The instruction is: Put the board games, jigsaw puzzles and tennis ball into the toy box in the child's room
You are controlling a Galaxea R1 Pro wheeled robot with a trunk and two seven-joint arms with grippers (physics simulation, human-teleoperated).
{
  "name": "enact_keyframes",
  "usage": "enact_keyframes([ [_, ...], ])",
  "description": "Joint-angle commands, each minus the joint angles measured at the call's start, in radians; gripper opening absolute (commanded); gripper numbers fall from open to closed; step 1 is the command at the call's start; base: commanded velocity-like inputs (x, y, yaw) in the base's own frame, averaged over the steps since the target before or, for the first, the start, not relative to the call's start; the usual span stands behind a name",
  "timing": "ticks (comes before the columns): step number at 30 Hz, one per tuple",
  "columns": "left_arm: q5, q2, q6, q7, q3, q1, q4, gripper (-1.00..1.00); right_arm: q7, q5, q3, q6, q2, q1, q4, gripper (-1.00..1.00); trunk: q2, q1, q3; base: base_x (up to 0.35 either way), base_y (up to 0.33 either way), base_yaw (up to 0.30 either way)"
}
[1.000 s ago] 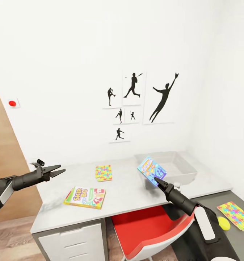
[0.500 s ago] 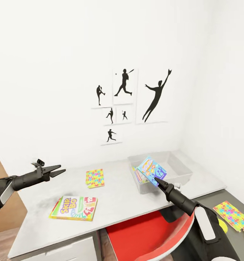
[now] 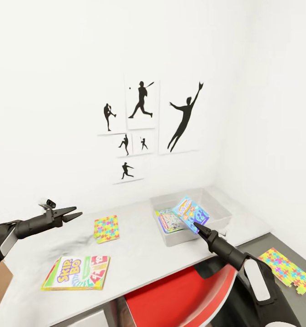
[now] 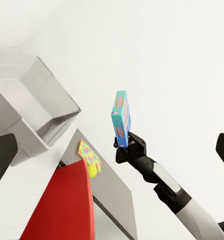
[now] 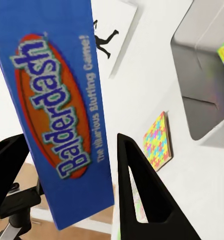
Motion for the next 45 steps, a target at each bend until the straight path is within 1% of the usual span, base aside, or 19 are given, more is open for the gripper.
enact_keyframes([
  [1, 0.001, 0.001, 0.011, -0.003, -0.001, -0.001, 0.000, 1.00, 0.002, -0.007, -0.002, 0.008, 0.000, -0.001, 0.000, -1.00, -0.002, 0.001, -0.004, 0.104, -0.077, -0.152],
  [9, 0.001, 0.001, 0.011, -0.003, -0.001, -0.001, 0.000, 1.00, 0.002, -0.007, -0.002, 0.007, 0.000, -0.001, 0.000, -1.00, -0.002, 0.001, -0.011, 0.154, -0.111, -0.102],
  [24, 0.001, 0.001, 0.011, -0.003, -0.001, -0.001, 0.000, 1.00, 0.002, -0.007, -0.002, 0.007, 0.000, -0.001, 0.000, -1.00, -0.002, 0.001, -0.012, 0.214, -0.114, -0.004],
  [32, 0.001, 0.001, 0.011, -0.003, -0.001, -0.001, 0.000, 1.00, 0.002, -0.006, -0.002, 0.007, 0.000, -0.001, 0.000, -1.00, -0.002, 0.001, -0.012, 0.199, -0.023, 0.028],
  [45, 0.001, 0.002, 0.011, -0.003, -0.001, -0.001, 0.000, 1.00, 0.002, -0.005, -0.002, 0.007, 0.000, -0.001, 0.000, -1.00, -0.002, 0.001, -0.012, 0.020, 0.000, 0.004],
])
